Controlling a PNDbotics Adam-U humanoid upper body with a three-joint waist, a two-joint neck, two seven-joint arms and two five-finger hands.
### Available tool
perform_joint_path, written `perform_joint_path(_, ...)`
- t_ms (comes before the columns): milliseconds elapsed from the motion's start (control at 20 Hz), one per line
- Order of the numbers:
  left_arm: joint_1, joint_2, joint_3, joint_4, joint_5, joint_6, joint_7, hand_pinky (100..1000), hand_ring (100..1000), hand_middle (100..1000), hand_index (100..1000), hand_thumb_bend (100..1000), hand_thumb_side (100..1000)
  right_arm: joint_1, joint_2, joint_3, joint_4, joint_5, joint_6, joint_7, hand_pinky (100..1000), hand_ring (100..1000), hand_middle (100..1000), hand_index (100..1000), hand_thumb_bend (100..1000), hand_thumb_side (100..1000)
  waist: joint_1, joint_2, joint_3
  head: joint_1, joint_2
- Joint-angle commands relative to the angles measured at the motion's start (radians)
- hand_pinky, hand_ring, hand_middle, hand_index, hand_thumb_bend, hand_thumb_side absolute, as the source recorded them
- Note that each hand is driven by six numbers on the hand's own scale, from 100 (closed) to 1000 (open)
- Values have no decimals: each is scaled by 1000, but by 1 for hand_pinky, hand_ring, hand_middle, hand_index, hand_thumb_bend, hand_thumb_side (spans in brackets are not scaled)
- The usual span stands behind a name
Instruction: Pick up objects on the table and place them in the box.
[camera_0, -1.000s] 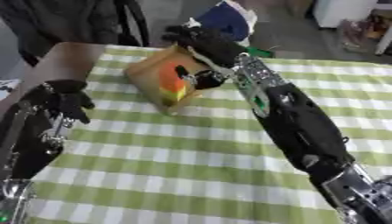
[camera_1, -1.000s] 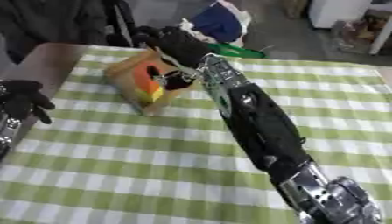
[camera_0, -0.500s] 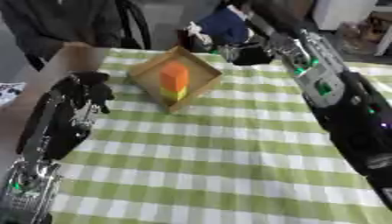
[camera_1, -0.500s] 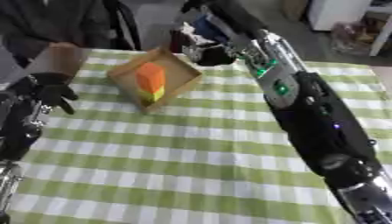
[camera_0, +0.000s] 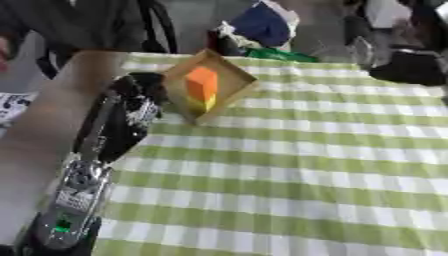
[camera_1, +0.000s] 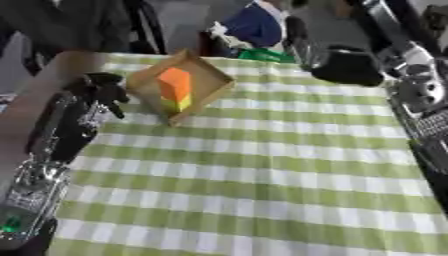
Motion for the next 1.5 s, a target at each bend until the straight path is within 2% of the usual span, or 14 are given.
perform_joint_path(50,-1,20,14,-14,-14,-7,3,448,603,559,731,262,620,42,5,-35,-67,-46,22,-15,839,667,767,997,100,309,2,-9,-18,35,14)
perform_joint_path(200,7,20,18,-13,-22,-12,-2,451,610,569,742,262,625,112,41,-50,-79,-52,25,-23,836,660,758,993,100,364,14,-6,-58,52,25)
perform_joint_path(600,21,15,23,-7,-30,-21,-7,453,617,578,741,257,632,234,119,-63,-78,-38,19,-33,827,640,722,971,100,446,40,0,-116,54,46)
perform_joint_path(950,30,6,24,-3,-28,-23,-13,451,607,565,734,254,639,297,193,-75,-54,-2,10,-39,823,623,681,951,100,495,59,6,-137,52,68)
perform_joint_path(1250,39,3,27,1,-21,-20,-9,448,605,564,738,253,641,318,214,-76,-51,21,3,-42,820,615,660,937,100,500,68,11,-139,49,70)
perform_joint_path(1500,51,-4,28,3,-17,-18,-7,447,599,556,737,252,643,329,228,-74,-43,24,4,-44,816,603,642,930,100,521,68,4,-132,38,69)
